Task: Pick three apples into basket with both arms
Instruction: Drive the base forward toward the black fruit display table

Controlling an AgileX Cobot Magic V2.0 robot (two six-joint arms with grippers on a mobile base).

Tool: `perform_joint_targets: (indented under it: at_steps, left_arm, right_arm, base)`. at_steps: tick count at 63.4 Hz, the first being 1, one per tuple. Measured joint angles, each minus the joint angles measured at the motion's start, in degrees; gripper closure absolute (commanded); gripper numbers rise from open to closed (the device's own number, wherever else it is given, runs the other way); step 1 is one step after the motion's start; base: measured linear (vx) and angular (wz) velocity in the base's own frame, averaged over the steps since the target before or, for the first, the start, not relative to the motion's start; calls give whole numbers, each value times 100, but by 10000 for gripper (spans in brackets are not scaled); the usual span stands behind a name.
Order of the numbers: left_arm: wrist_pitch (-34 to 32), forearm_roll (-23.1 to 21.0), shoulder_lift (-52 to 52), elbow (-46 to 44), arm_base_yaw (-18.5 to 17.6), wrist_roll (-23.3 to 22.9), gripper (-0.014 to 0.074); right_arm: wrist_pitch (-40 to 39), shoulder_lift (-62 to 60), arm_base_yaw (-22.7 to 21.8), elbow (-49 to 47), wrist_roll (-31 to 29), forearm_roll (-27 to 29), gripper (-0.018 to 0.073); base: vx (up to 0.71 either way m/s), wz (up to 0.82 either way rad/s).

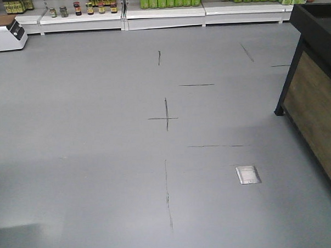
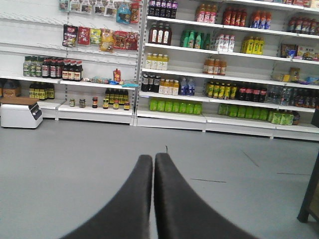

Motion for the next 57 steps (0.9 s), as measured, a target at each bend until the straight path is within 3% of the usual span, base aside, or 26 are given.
perform_joint_targets:
  at_steps: [57]
  left_arm:
    - [0, 0, 0, 0, 0, 0, 603]
  right_arm:
    - [0, 0, 0, 0, 0, 0, 568]
  base:
    - [13, -7]
